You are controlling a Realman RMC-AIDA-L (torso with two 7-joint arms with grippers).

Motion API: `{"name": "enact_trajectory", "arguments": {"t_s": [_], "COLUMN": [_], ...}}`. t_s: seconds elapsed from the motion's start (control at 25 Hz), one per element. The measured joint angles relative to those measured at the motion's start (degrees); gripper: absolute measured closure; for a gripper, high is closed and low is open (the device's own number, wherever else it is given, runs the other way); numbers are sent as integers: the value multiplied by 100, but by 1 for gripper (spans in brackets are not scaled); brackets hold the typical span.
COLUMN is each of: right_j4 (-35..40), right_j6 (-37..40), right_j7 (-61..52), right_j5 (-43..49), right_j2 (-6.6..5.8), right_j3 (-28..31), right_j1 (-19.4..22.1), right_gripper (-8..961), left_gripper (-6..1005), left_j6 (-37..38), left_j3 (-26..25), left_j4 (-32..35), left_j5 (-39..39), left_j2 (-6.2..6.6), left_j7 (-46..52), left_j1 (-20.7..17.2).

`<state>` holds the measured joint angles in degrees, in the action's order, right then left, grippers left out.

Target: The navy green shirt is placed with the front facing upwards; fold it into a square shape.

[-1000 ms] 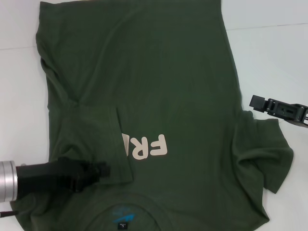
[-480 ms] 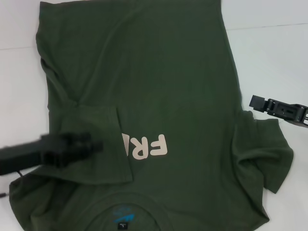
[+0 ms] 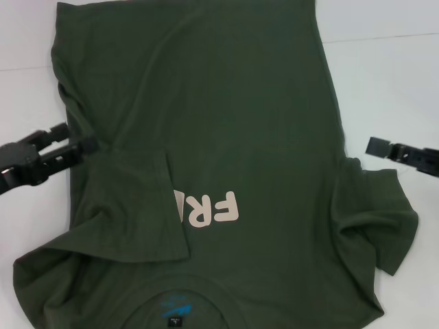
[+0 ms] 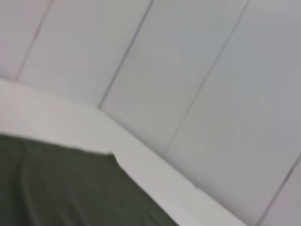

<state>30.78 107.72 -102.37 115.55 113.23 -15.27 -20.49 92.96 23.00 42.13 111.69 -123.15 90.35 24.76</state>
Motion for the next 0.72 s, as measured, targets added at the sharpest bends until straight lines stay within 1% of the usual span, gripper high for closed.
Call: {"name": "enact_trajectory", "arguments": {"t_s": [0.16, 0.24, 0.4, 0.52, 0.6, 0.72], "right_j4": [17, 31, 46, 112, 343, 501], "right_j6": [151, 176, 114, 48, -77, -160], "right_j7": [-5, -181, -828, -1188, -1585, -1824], "right_j5": [-1, 14, 158, 189, 214, 320], "right_j2": [-58, -148, -409, -569, -638, -644], "right_j3": [280, 319, 304, 325, 307, 303], "right_j1": [32, 57, 135, 278, 459, 556], "right_gripper": [84, 65, 27, 18, 20, 22], "left_gripper": [88, 88, 88, 88, 88, 88], "left_j6": [-3, 8, -3, -32, -49, -95], "left_j3": [-16, -17, -22, -23, -22, 4], "left_j4": [-16, -18, -22, -35, -38, -52], "left_j5": [-170, -204, -253, -262, -264, -267], "left_j2": [-10, -8, 0, 1, 2, 2], "left_j7": [-37, -21, -2, 0, 0, -14], "left_j1": [-33, -33, -13, 14, 22, 30]}}
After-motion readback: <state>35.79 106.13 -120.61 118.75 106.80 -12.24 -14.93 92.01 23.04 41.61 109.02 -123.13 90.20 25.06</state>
